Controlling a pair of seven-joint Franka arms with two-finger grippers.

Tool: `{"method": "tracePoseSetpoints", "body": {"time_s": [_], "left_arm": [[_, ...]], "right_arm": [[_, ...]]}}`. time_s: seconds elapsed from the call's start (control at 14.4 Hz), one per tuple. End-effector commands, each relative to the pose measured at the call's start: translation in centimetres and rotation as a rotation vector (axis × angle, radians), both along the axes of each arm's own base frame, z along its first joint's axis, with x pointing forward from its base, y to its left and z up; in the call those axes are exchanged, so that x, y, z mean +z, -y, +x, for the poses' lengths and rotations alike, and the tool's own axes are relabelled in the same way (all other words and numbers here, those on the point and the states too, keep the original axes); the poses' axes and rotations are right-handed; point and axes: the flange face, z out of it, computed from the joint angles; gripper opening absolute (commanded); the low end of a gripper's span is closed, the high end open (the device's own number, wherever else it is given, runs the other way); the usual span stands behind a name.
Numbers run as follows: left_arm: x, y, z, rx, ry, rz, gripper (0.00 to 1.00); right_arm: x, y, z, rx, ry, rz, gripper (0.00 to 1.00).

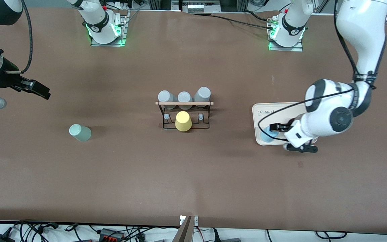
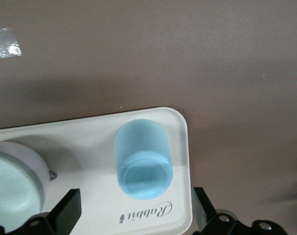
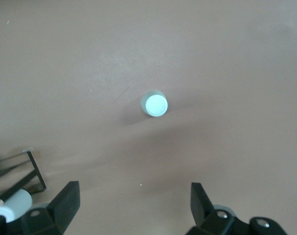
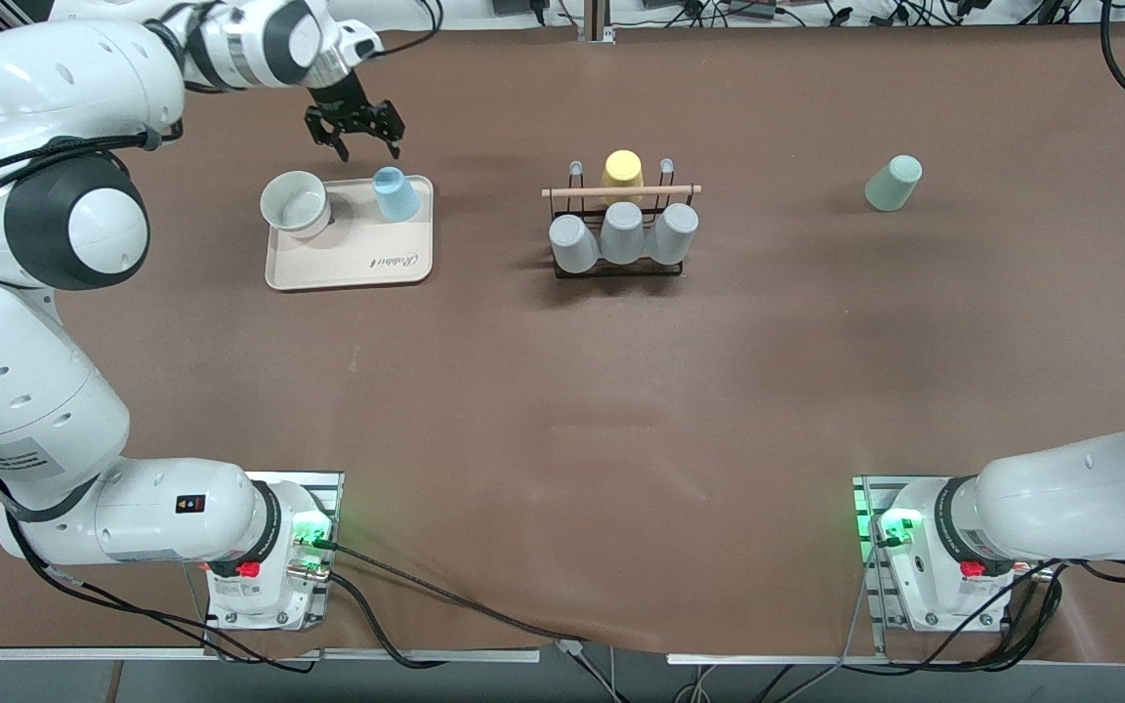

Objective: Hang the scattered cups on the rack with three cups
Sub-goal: 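Reach the left gripper down to the light blue cup on the tray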

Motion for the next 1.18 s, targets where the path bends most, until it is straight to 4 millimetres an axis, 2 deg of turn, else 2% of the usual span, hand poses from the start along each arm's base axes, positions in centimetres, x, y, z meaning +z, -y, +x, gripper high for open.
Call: {"method": "tracePoseSetpoints", "body": {"time_s": [0.0,0.28,0.42,0.56,0.84,0.97,1.04,1.11], "left_arm": [[-2.0,0.2,-2.1,-0.054,0.061,0.071,1.0],[-2.7,0.4,-1.9,-0.046,0.075,0.071,1.0],[-3.2,0.5,-1.9,-0.035,0.077,0.068,1.0],[-4.1,0.7,-1.8,-0.03,0.087,0.06,1.0],[-4.4,0.9,-1.9,-0.033,0.091,0.058,1.0],[-4.4,1.8,-2.2,-0.045,0.09,0.058,1.0],[-4.4,1.8,-2.2,-0.045,0.09,0.058,0.92],[-4.5,1.8,-2.2,-0.045,0.088,0.058,0.75]], "right_arm": [[0.1,-0.3,0.0,-0.036,-0.009,0.01,1.0],[-0.1,0.3,-0.1,-0.043,-0.025,0.048,1.0],[0.2,0.6,-0.1,0.038,-0.024,0.077,1.0],[-0.1,0.3,0.1,0.054,-0.023,0.086,1.0],[-0.3,-0.8,0.0,0.074,-0.035,0.072,1.0],[-1.0,-0.1,0.0,0.072,-0.053,0.071,1.0],[-1.3,0.0,0.3,0.07,-0.049,0.072,1.0],[-2.4,0.0,0.8,0.071,-0.062,0.073,1.0]]}}
